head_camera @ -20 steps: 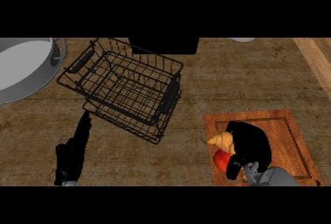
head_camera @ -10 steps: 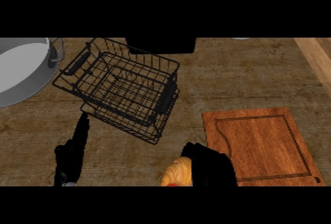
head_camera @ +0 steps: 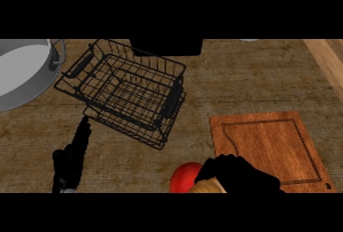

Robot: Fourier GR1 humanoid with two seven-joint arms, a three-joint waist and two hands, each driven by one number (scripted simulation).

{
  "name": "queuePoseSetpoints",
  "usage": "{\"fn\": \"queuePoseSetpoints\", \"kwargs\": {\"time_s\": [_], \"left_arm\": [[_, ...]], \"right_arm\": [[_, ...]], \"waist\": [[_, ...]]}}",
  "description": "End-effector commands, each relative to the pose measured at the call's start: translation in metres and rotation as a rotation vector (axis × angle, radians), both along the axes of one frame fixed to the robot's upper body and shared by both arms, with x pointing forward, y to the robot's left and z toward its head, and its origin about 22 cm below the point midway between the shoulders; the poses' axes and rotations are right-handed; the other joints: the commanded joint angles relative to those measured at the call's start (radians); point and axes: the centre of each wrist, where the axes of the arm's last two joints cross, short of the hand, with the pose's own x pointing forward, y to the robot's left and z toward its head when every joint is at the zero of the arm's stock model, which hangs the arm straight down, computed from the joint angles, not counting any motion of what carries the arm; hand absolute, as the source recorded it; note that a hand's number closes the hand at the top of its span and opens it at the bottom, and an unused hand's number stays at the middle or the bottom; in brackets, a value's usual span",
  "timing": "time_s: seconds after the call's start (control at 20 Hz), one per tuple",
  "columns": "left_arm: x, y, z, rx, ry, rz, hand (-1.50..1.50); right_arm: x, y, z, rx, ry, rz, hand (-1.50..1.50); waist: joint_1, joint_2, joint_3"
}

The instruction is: Pick the croissant from the cutting board and place it in the tiered basket

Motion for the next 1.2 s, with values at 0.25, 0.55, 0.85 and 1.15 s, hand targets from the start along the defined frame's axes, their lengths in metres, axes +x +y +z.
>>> {"fn": "queuePoseSetpoints", "kwargs": {"time_s": [0.25, 0.55, 0.85, 1.15], "left_arm": [[-0.009, 0.005, -0.013, 0.003, 0.072, -0.011, 0.0], [0.008, -0.004, 0.0, -0.007, 0.061, -0.02, 0.0], [0.007, -0.006, -0.002, 0.003, 0.035, -0.042, 0.0], [0.01, -0.005, -0.007, 0.01, 0.041, -0.041, 0.0]], "right_arm": [[-0.003, 0.005, 0.035, -0.003, -0.002, -0.157, 1.5], [0.03, 0.016, 0.045, 0.013, 0.001, -0.19, 1.5], [0.08, 0.028, 0.065, 0.016, 0.042, -0.223, 1.5], [0.125, 0.05, 0.092, -0.018, 0.1, -0.156, 1.5]], "waist": [[0.018, 0.007, -0.007], [0.034, 0.014, -0.006], [0.054, 0.019, -0.005], [0.058, 0.022, -0.004]]}}
